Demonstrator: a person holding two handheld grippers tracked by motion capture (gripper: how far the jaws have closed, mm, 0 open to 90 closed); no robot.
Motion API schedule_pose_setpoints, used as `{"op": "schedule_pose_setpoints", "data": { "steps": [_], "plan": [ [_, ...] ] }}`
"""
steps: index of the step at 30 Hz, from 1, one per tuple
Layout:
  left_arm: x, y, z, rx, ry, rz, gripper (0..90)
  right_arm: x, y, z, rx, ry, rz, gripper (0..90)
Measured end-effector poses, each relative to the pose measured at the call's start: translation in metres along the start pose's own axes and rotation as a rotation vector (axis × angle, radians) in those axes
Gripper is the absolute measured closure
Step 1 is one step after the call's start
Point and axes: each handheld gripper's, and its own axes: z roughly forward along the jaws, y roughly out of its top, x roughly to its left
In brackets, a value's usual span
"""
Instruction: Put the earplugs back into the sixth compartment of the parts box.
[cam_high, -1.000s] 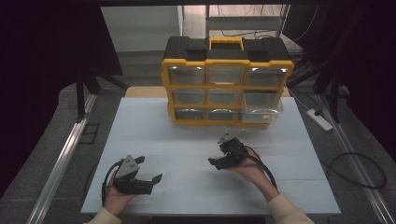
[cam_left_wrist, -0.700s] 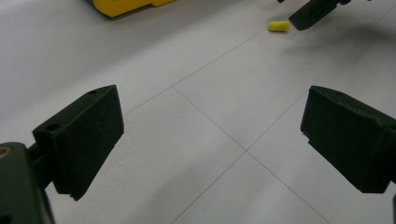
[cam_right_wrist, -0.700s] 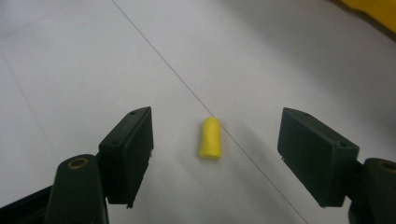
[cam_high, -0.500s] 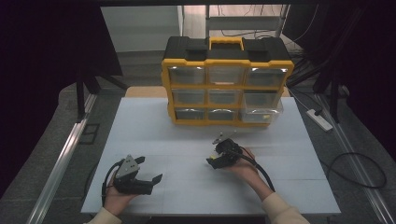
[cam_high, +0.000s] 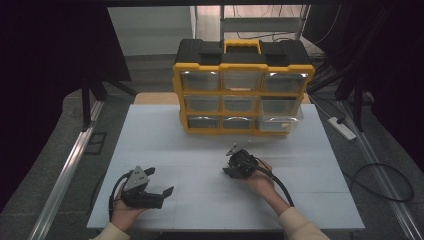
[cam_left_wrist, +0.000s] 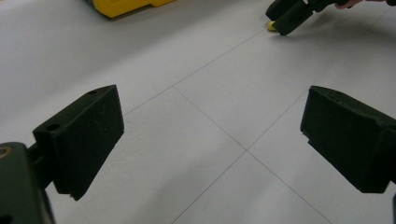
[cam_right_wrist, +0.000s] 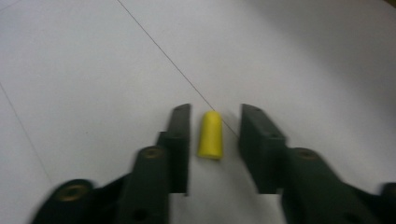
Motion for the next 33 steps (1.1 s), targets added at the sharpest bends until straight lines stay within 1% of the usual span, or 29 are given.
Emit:
{"op": "schedule_pose_setpoints", "data": {
  "steps": [1, 2, 4, 7, 8, 10, 14, 18, 20, 22, 23, 28, 30, 33],
  "plan": [
    [0.000, 0.000, 0.000, 0.000, -0.001, 0.000, 5.8, 0.000, 0.000, 0.000, 0.001, 0.001, 0.000, 78.2],
    [0.000, 0.000, 0.000, 0.000, -0.001, 0.001, 5.8, 0.000, 0.000, -0.001, 0.002, 0.008, 0.002, 79.2],
    [0.000, 0.000, 0.000, 0.000, -0.001, 0.001, 5.8, 0.000, -0.001, -0.001, -0.005, 0.009, 0.000, 79.8],
    [0.000, 0.000, 0.000, -0.001, 0.000, 0.000, 5.8, 0.000, 0.000, -0.005, -0.036, 0.018, 0.005, 80.2],
    [0.000, 0.000, 0.000, 0.000, 0.000, 0.000, 5.8, 0.000, 0.001, -0.007, -0.052, 0.016, 0.002, 80.2],
    [0.000, 0.000, 0.000, 0.000, -0.001, -0.001, 5.8, -0.001, 0.002, -0.014, -0.087, 0.026, 0.013, 80.3],
    [0.000, 0.000, 0.000, 0.000, 0.000, 0.000, 5.8, -0.004, 0.004, -0.032, -0.178, 0.046, 0.035, 80.5],
    [0.001, 0.000, 0.000, 0.000, 0.001, -0.004, 5.8, -0.006, 0.005, -0.054, -0.277, 0.063, 0.066, 80.5],
    [0.001, 0.000, -0.001, -0.001, 0.002, -0.004, 5.8, -0.008, 0.005, -0.065, -0.320, 0.074, 0.080, 80.5],
    [0.001, 0.000, 0.000, -0.002, 0.001, -0.006, 5.8, -0.009, 0.004, -0.076, -0.355, 0.074, 0.091, 80.5],
    [0.001, 0.000, 0.000, -0.001, 0.002, -0.004, 5.8, -0.011, 0.004, -0.082, -0.381, 0.078, 0.097, 80.5],
    [0.000, 0.000, 0.000, -0.001, 0.002, -0.003, 5.8, -0.015, 0.003, -0.102, -0.448, 0.069, 0.100, 80.5],
    [0.001, 0.000, 0.000, -0.001, 0.002, -0.004, 5.8, -0.018, 0.003, -0.108, -0.479, 0.072, 0.116, 80.5],
    [0.001, 0.000, 0.000, -0.003, 0.002, -0.005, 5.8, -0.021, 0.003, -0.115, -0.516, 0.072, 0.125, 80.4]
  ]
}}
